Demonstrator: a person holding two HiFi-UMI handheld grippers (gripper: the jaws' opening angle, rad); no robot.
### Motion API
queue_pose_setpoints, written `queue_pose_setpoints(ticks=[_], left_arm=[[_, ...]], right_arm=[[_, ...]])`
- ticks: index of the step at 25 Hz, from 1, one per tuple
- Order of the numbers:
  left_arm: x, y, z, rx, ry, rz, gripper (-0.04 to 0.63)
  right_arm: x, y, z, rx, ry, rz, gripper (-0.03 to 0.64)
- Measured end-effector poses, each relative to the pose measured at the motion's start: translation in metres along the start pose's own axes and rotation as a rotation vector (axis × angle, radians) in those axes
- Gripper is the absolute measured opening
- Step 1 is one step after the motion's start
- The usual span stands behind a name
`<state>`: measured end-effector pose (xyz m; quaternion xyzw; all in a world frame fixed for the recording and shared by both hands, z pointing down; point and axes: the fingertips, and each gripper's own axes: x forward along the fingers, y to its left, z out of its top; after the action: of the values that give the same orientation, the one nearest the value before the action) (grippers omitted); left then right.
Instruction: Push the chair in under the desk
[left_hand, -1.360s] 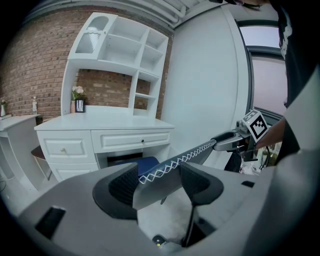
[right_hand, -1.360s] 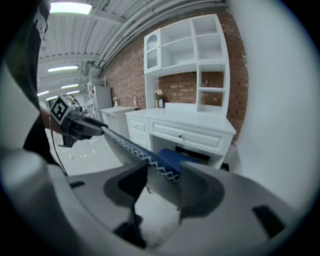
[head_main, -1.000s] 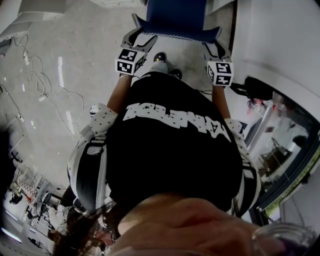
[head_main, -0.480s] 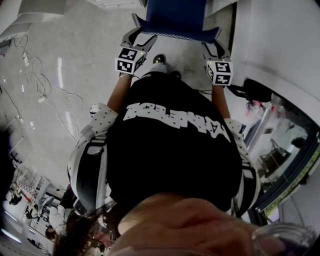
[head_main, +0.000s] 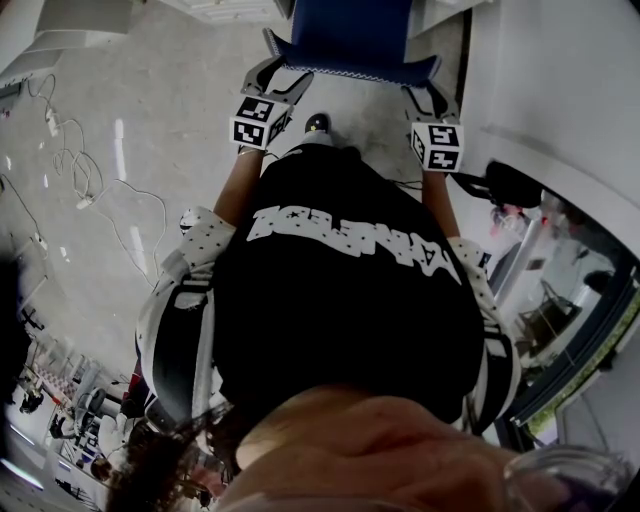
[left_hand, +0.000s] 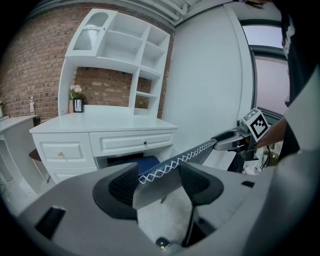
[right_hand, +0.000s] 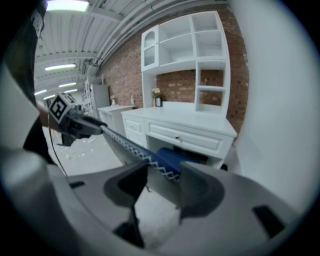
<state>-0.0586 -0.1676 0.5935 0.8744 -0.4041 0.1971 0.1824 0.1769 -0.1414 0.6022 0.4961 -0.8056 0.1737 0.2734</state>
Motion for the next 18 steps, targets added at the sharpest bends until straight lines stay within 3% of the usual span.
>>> queue_pose_setpoints(ticks=[18], left_arm=[[0.007, -0.006, 0.02, 0.01, -0.004, -0.011, 0.293]], right_arm=[[-0.006, -0.014, 0.012, 0.002, -0.006, -0.008, 0.207]])
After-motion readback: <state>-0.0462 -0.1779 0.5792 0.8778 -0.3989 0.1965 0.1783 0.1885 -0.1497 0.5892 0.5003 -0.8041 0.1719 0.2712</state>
